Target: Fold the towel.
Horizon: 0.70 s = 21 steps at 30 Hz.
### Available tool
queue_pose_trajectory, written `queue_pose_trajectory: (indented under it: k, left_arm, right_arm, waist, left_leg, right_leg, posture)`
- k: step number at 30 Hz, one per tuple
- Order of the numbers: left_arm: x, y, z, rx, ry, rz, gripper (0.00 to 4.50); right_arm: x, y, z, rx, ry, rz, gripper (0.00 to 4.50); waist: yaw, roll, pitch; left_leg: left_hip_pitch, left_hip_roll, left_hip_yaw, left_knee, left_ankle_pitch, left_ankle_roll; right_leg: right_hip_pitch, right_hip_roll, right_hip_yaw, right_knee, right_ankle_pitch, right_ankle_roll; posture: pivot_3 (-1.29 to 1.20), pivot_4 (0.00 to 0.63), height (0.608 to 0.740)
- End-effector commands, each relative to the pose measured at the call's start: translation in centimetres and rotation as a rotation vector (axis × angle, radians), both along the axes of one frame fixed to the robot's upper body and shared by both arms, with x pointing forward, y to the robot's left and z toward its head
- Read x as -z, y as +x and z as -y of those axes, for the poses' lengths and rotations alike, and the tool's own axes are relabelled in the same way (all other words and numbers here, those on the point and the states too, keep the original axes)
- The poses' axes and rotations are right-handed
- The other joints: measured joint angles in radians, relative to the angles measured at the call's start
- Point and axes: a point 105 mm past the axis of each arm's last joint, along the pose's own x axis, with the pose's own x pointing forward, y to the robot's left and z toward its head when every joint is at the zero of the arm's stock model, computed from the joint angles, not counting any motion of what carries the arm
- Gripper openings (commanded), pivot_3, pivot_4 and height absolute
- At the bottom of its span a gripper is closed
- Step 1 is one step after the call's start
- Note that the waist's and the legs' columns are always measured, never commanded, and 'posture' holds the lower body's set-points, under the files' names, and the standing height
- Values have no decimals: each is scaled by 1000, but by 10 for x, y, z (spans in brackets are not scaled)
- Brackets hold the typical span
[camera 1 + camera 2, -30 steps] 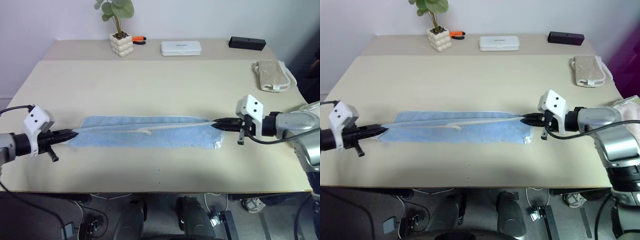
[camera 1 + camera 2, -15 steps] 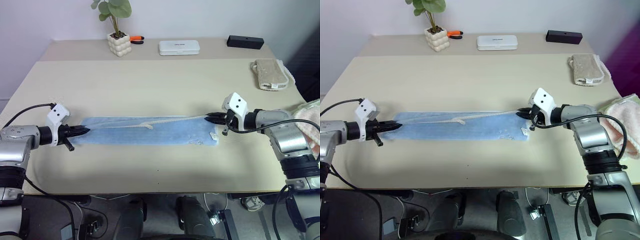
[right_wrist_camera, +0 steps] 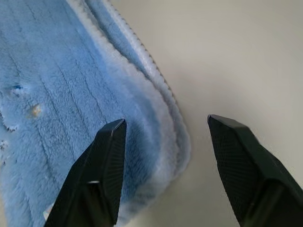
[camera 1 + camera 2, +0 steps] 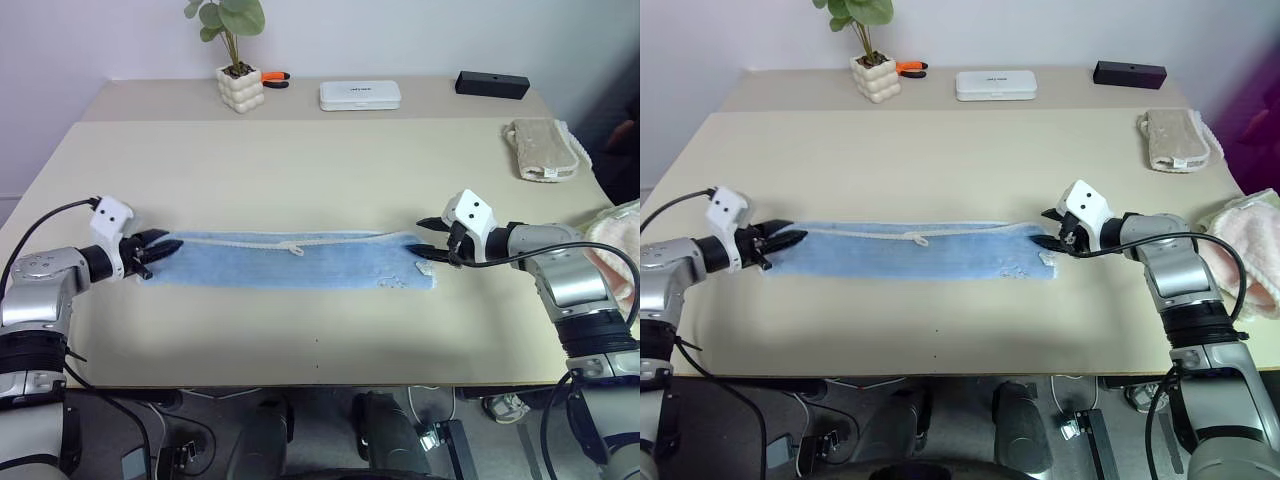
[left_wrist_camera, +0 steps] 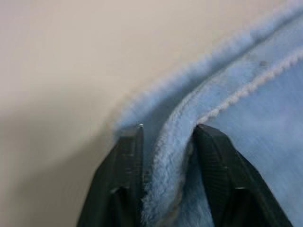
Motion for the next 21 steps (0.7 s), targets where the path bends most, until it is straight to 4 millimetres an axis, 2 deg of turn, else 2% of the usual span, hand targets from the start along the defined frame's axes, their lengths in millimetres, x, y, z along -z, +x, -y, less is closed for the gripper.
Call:
queue_pose_trajectory:
  k: [1,4,7,15,16,17,20,21]
  left_arm:
    - [-19,7,-17,-126,18,127,1801]
    - [-16,8,-21,-181,-19,137,1801]
    - [-15,3,-13,-157,-124,113,1801]
    - [2,-21,-11,-54,-95,-26,1801]
    - [3,-24,-11,-33,-94,-49,2373]
    - [4,-28,-11,-15,-86,-69,2699]
    - [6,-32,-13,4,-41,-98,4165]
    - [4,-31,-14,0,-40,-95,4431]
  right_arm:
    - [-12,1,1,12,17,56,2883]
    - [-11,1,1,20,20,58,2883]
    - [-11,-1,1,28,30,61,2883]
    - [-11,-5,-2,20,26,66,2883]
    - [-11,-5,-3,16,25,67,2956]
    - [-11,-6,-4,12,25,67,2956]
    - [-11,-7,-10,-9,32,67,2956]
    - [-11,-8,-13,-16,38,69,2956]
  waist:
    - [-1,0,0]
    - [0,0,0]
    - [0,0,0]
    - [-2,0,0]
    - [-1,0,0]
    - [0,0,0]
    - [0,0,0]
    - [0,0,0]
  left_leg:
    - [0,0,0,0,0,0]
    - [1,0,0,0,0,0]
    - [0,0,0,0,0,0]
    - [0,0,0,0,0,0]
    - [0,0,0,0,0,0]
    - [0,0,0,0,0,0]
    - [0,0,0,0,0,0]
    - [0,0,0,0,0,0]
  right_leg:
    - [0,0,0,0,0,0]
    - [0,0,0,0,0,0]
    - [0,0,1,0,0,0]
    - [0,0,1,0,0,0]
    - [0,0,1,0,0,0]
    - [0,0,1,0,0,0]
    - [0,0,1,0,0,0]
    - [0,0,1,0,0,0]
  posture:
    - [0,150,738]
    - [0,150,738]
    - [0,150,738]
    - [0,150,738]
    - [0,150,738]
    - [0,150,738]
    - [0,150,738]
    - [0,150,738]
